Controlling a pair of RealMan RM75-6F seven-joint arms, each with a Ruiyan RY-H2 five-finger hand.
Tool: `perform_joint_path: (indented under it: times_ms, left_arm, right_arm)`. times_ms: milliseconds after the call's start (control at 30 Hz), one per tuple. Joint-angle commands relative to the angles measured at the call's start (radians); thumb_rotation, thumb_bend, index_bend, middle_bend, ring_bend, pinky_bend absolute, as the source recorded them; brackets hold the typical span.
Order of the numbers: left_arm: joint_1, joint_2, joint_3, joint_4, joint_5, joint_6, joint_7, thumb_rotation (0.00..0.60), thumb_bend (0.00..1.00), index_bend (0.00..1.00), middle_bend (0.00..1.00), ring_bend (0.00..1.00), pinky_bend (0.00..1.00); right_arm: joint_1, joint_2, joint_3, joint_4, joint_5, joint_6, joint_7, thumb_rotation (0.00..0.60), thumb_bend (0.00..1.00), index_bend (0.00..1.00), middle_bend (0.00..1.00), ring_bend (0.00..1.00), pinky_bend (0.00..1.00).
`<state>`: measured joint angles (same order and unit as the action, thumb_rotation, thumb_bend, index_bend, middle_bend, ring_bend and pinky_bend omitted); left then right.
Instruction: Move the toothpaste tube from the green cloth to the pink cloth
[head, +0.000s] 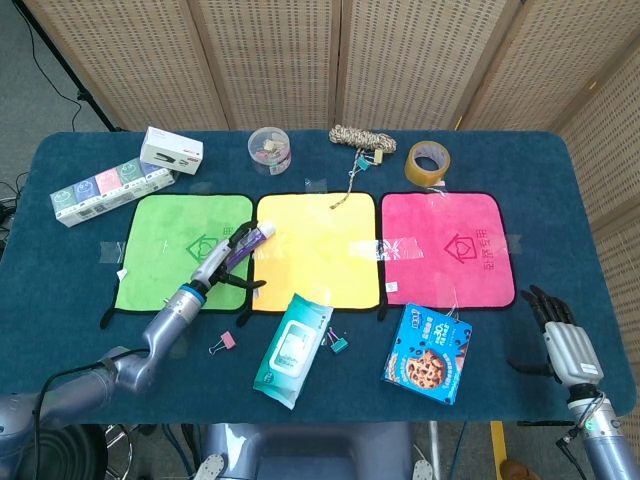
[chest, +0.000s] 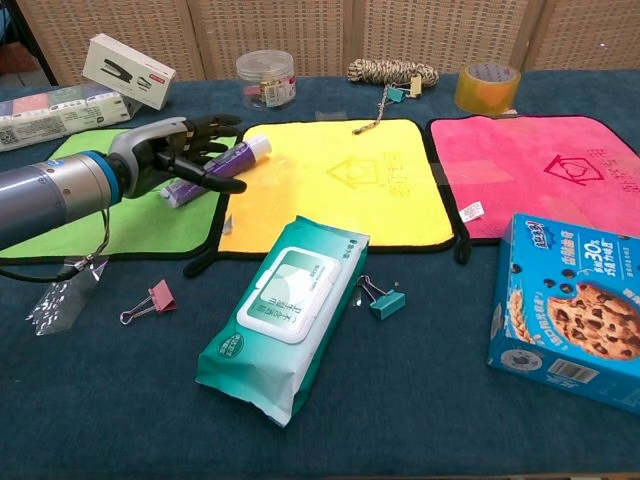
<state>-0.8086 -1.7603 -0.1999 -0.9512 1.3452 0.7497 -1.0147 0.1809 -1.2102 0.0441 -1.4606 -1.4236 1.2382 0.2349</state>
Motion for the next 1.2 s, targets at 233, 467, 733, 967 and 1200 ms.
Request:
perform_joint_path:
  times_ms: [233, 467, 733, 967, 1200]
  left_arm:
    - [-0.02, -0.026, -0.027, -0.037, -0.031, -0.026, 0.057, 0.6, 0.0, 0.0, 0.0, 0.0, 0.0]
    - [-0.038, -0.046, -0.05, -0.049, -0.041, -0.038, 0.075, 0.6, 0.0, 0.0, 0.0, 0.0, 0.0]
    - [-0.062, -0.075, -0.077, -0.058, -0.067, -0.06, 0.106, 0.6, 0.0, 0.0, 0.0, 0.0, 0.0]
    - [-0.09, -0.106, -0.099, -0.039, -0.086, -0.086, 0.129, 0.6, 0.0, 0.0, 0.0, 0.0, 0.0]
    - [-0.125, -0.139, -0.125, -0.02, -0.097, -0.108, 0.15, 0.6, 0.0, 0.0, 0.0, 0.0, 0.0]
  right_arm:
    - [0.0, 0.005, 0.0, -0.002, 0.003, -0.004, 0.006, 0.6, 0.0, 0.0, 0.0, 0.0, 0.0]
    - [0.002, 0.006, -0.002, -0.003, 0.004, -0.01, 0.007, 0.6, 0.0, 0.0, 0.0, 0.0, 0.0]
    - [0.003, 0.007, -0.003, -0.004, 0.006, -0.014, 0.006, 0.6, 0.0, 0.0, 0.0, 0.0, 0.0]
    - [0.003, 0.008, -0.003, -0.007, 0.004, -0.013, 0.007, 0.6, 0.0, 0.0, 0.0, 0.0, 0.0]
    - [0.003, 0.011, -0.002, -0.004, 0.009, -0.018, 0.017, 0.6, 0.0, 0.0, 0.0, 0.0, 0.0]
